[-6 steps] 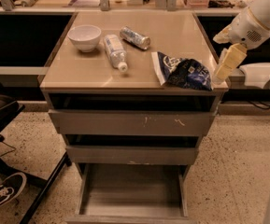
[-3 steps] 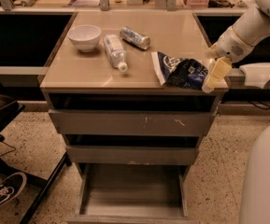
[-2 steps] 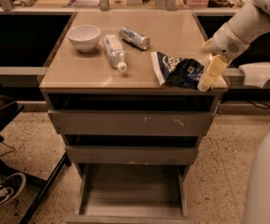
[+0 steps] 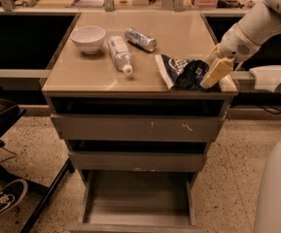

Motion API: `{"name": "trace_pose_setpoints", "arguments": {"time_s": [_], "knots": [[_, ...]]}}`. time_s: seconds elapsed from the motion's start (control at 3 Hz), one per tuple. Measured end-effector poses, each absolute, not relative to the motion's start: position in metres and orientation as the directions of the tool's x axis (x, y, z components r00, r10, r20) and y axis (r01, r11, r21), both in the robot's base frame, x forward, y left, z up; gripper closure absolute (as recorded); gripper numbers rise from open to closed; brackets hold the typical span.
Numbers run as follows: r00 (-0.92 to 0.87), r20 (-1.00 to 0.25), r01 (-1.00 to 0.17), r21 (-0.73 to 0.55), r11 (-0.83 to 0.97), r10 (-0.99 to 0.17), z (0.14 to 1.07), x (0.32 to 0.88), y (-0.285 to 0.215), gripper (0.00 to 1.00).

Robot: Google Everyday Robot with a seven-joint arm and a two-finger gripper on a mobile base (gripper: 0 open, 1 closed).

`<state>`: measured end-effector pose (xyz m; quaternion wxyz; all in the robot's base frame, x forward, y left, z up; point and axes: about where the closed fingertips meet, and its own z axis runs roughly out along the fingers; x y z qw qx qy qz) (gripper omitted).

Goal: Place blue chip bag into bottom drawer

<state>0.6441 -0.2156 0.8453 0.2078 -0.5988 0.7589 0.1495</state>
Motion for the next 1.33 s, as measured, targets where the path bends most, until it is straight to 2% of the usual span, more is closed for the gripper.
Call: {"name": "trace_pose_setpoints", "arguments": {"time_s": [0.67, 1.0, 1.33], "knots": [[-0.197, -0.494, -0.971, -0.022, 0.238, -0.847, 0.845, 0.644, -0.216, 0.89], [-0.198, -0.492, -0.968, -0.038, 0.249, -0.847, 0.853, 0.623, -0.222, 1.00], [-0.214, -0.546, -0.944, -0.097, 0.315, -0.810, 0.896, 0.561, -0.233, 1.00]]}}
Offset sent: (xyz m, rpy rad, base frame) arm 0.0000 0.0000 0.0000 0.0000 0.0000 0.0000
